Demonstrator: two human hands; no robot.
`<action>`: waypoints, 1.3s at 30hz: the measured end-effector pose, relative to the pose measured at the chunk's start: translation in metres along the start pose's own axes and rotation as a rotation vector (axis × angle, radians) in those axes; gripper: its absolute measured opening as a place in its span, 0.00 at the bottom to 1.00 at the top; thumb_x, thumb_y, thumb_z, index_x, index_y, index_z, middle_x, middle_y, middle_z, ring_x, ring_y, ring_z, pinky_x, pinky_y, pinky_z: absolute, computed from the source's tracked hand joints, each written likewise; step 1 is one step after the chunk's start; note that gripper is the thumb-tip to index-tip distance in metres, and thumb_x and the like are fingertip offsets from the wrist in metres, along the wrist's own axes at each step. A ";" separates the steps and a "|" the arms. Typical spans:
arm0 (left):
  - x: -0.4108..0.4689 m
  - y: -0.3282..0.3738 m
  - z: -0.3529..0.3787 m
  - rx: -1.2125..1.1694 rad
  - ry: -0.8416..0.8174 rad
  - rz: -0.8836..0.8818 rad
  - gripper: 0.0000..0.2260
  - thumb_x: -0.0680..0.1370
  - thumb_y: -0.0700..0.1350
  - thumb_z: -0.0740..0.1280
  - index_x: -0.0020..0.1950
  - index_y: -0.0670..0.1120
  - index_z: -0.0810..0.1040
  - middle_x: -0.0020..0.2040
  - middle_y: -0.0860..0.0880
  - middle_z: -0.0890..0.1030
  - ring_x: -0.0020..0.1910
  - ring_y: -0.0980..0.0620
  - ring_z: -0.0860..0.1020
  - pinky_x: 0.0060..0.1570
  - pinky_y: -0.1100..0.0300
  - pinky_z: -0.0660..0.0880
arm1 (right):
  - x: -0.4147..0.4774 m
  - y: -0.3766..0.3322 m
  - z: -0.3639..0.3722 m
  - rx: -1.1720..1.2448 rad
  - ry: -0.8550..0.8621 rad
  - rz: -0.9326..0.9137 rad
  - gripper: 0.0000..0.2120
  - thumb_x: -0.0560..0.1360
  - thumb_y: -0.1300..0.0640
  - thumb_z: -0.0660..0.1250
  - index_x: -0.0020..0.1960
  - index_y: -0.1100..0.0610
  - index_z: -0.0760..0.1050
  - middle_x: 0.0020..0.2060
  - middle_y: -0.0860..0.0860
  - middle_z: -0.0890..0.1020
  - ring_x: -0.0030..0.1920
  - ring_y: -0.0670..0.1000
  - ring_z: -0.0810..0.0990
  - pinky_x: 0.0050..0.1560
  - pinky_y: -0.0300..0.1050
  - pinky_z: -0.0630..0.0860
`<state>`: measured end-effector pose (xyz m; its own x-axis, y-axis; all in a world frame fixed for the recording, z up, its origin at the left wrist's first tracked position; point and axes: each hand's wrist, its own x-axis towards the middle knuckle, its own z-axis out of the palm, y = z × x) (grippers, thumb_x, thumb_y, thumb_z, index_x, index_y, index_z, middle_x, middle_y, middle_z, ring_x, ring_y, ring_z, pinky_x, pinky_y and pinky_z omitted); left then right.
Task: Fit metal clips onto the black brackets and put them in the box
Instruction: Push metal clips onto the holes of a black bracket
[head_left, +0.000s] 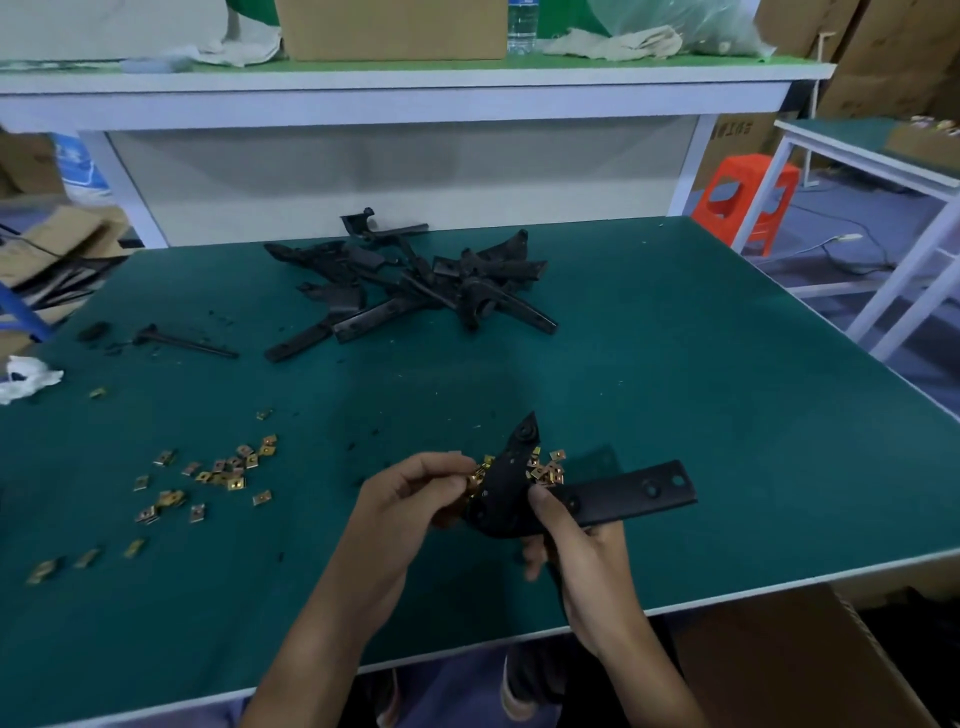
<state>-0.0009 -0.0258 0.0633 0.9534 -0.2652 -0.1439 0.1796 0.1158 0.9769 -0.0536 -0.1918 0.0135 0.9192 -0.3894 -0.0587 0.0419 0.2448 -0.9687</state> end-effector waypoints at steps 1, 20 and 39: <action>-0.001 0.001 0.000 0.004 -0.008 -0.005 0.10 0.78 0.34 0.67 0.48 0.47 0.86 0.50 0.44 0.86 0.46 0.53 0.81 0.44 0.59 0.75 | 0.000 0.000 -0.001 -0.004 -0.010 -0.001 0.15 0.70 0.46 0.75 0.32 0.53 0.76 0.26 0.56 0.74 0.24 0.56 0.73 0.29 0.51 0.72; 0.001 0.008 -0.014 0.083 -0.131 -0.073 0.08 0.72 0.39 0.74 0.48 0.50 0.85 0.38 0.49 0.83 0.35 0.53 0.80 0.36 0.63 0.77 | 0.000 -0.001 -0.003 -0.061 -0.044 -0.019 0.19 0.79 0.58 0.71 0.32 0.62 0.72 0.24 0.60 0.70 0.22 0.57 0.69 0.29 0.54 0.69; 0.066 0.004 0.026 0.827 -0.151 0.182 0.09 0.83 0.45 0.63 0.55 0.51 0.84 0.48 0.53 0.85 0.50 0.52 0.82 0.44 0.67 0.73 | 0.000 -0.009 -0.001 0.055 0.019 0.011 0.20 0.79 0.56 0.71 0.29 0.55 0.71 0.23 0.56 0.67 0.20 0.53 0.64 0.22 0.44 0.61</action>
<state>0.0565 -0.0674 0.0615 0.8971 -0.4418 -0.0090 -0.2632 -0.5506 0.7922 -0.0547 -0.1953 0.0223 0.9122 -0.4029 -0.0746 0.0536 0.2978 -0.9531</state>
